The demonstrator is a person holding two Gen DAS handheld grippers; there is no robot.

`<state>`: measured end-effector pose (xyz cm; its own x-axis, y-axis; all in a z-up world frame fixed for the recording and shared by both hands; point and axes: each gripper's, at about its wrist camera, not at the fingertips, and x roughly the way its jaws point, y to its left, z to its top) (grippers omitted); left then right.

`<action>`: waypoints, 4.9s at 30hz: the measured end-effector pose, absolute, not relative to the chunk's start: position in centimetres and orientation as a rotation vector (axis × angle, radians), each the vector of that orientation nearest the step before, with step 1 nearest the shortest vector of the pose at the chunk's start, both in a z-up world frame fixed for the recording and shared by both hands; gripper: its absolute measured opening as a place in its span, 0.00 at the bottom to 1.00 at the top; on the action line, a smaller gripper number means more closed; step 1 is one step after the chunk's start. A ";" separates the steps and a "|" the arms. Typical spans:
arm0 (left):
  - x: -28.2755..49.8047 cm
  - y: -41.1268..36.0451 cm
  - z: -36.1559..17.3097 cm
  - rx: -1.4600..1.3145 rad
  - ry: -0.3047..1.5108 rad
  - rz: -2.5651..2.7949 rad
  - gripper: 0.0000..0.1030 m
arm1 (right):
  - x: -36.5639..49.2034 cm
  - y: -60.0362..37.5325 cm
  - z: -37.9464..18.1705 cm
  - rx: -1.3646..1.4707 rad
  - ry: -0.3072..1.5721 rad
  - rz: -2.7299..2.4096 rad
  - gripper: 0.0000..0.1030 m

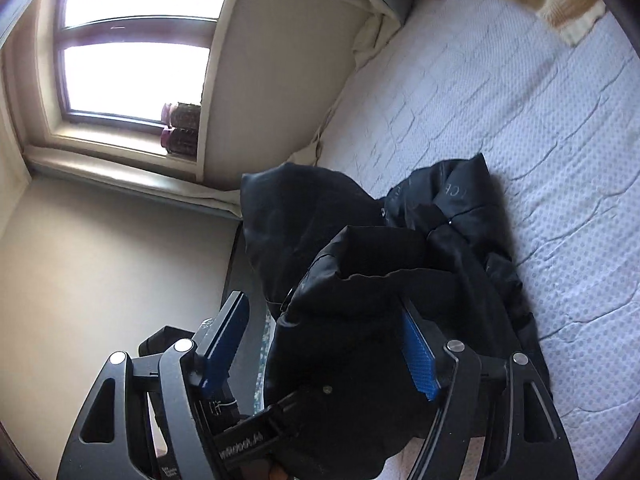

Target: Fold large clothes

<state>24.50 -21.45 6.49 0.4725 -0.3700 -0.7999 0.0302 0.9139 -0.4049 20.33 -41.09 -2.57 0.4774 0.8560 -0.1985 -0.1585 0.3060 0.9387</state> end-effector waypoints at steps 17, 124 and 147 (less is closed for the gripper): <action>23.0 -24.1 4.8 -0.099 1.061 -0.573 0.91 | 23.8 -39.1 -3.1 0.794 1.004 0.750 0.76; 18.6 -21.9 -2.9 0.216 0.918 -0.180 0.86 | 23.8 -37.4 -5.2 0.134 0.912 0.143 0.18; 16.8 -23.2 -3.1 0.215 0.849 -0.198 0.96 | 25.6 -40.7 -12.5 0.259 0.816 0.076 0.43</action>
<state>16.75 -23.22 -3.08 0.6446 -0.0867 -0.7596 0.2577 0.9601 0.1090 25.64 -40.71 -12.53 0.6841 0.1659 -0.7102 0.0328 0.9658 0.2572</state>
